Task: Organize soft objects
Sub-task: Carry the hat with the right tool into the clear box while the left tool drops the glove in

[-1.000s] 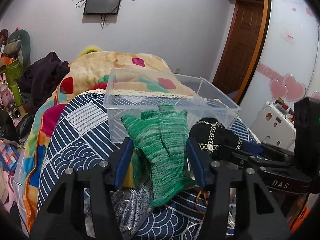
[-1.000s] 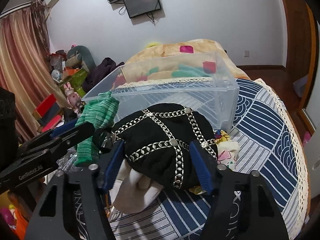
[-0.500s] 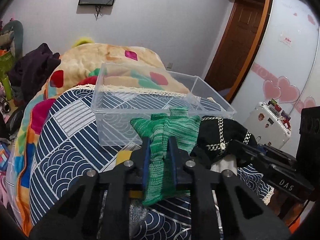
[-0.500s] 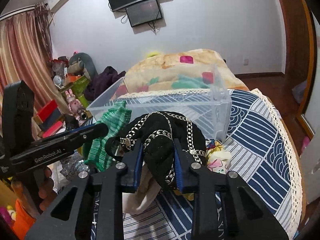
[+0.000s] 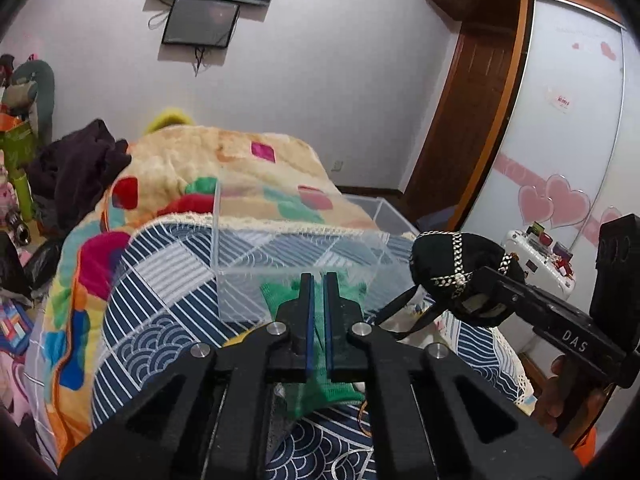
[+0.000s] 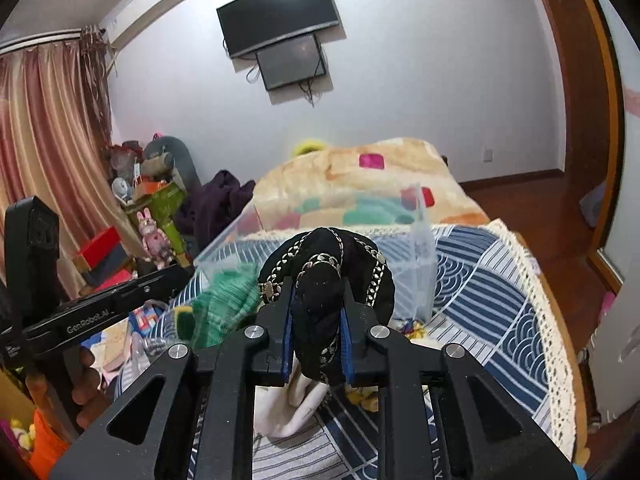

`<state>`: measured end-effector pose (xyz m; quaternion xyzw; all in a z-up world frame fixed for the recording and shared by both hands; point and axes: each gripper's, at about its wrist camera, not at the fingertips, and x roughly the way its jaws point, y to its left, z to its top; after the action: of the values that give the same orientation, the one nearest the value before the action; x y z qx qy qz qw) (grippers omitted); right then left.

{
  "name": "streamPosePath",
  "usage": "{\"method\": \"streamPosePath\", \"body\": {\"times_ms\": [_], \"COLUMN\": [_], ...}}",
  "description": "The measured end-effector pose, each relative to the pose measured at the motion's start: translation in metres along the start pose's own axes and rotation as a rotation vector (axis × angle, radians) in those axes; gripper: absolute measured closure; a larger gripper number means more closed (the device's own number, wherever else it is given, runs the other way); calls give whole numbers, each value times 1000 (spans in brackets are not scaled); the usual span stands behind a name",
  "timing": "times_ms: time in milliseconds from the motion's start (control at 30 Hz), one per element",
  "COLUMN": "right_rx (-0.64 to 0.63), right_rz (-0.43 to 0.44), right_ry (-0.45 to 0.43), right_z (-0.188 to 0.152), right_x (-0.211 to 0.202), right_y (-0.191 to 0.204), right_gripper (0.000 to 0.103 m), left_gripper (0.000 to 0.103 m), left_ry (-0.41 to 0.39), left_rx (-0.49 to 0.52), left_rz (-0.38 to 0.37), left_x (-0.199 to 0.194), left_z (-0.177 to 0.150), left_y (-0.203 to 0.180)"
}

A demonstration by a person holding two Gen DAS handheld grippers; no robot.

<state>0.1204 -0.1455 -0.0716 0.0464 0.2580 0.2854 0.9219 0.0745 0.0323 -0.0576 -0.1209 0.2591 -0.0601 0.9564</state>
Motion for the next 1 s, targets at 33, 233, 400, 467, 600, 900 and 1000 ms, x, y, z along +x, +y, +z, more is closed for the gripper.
{"method": "streamPosePath", "body": {"times_ms": [33,233,400,467,600,900,1000], "right_rx": [-1,-26,-22,-15,-6,-18,-28], "right_rz": [0,-10,-20,-20,-21,-31,-31], "right_ry": [-7,-45,-40,-35,-27,-32,-32], "right_z": [3,17,16,15,14,25,27], "right_x": [-2,-7,-5,-4,-3,-2,-1], "right_y": [1,3,0,-2,-3,-4,-3], "right_gripper": [87,87,87,87,87,86,86], "left_gripper": [100,59,42,42,42,81,91], "left_ry": [0,90,129,175,213,198,180], "left_rx": [10,2,16,22,44,142,158], "left_rz": [-2,-13,0,-14,-21,14,19], "left_x": [-1,19,37,50,66,66,58], "left_z": [3,2,-6,-9,-17,-24,-21], "left_y": [0,5,2,0,-5,-19,-22]}}
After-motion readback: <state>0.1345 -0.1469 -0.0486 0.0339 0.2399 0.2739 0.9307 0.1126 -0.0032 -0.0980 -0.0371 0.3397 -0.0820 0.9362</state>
